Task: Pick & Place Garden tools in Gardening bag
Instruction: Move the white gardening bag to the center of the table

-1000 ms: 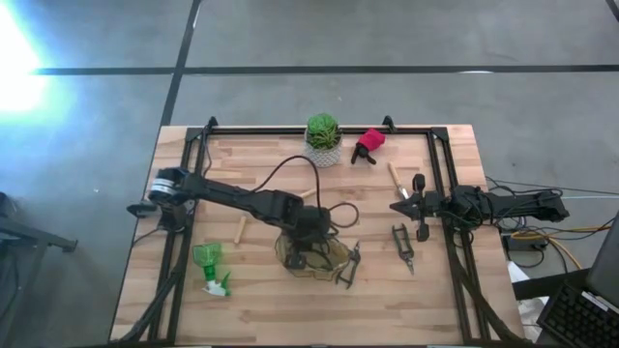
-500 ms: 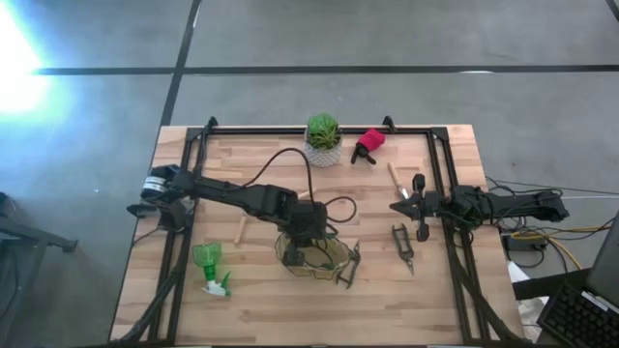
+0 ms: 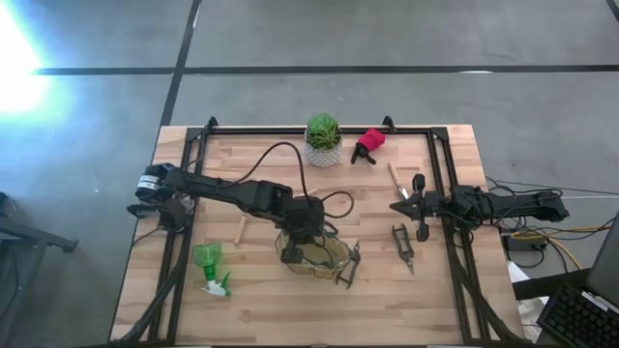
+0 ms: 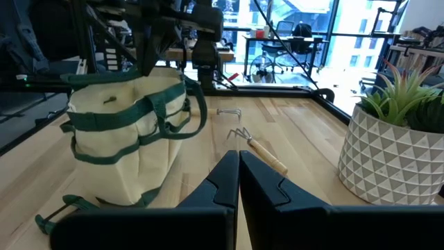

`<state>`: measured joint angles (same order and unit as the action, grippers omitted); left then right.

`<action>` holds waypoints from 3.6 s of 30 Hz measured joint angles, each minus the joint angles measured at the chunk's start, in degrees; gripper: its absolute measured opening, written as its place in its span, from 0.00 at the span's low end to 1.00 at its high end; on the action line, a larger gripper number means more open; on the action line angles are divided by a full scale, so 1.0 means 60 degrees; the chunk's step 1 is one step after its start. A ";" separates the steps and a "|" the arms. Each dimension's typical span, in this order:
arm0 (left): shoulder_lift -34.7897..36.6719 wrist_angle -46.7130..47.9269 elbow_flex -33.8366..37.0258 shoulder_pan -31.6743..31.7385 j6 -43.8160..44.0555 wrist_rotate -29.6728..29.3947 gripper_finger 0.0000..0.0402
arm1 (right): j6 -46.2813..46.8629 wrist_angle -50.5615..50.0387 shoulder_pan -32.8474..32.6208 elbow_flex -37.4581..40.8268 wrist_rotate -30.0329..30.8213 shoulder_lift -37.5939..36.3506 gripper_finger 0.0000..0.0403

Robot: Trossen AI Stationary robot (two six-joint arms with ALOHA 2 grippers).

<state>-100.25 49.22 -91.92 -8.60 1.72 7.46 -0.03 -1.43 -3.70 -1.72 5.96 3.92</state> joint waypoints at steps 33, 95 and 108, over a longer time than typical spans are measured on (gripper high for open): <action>0.0000 -0.0121 0.0015 0.0000 0.0036 0.0073 0.00 | 0.1260 0.6375 -0.0011 0.0004 -0.2201 0.1775 0.02; -0.0008 0.0124 -0.0017 0.0058 0.0223 0.0614 0.00 | 0.5528 -0.8646 -0.5599 -1.5631 0.7282 1.7248 0.02; -0.0010 0.0122 -0.0068 0.0124 0.0228 0.1111 0.00 | 0.6382 -0.7766 -0.5455 -1.5781 0.7187 1.7479 0.13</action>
<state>-100.31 49.94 -92.33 -7.86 3.08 14.13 38.26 -48.03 -36.44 -96.40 49.08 108.80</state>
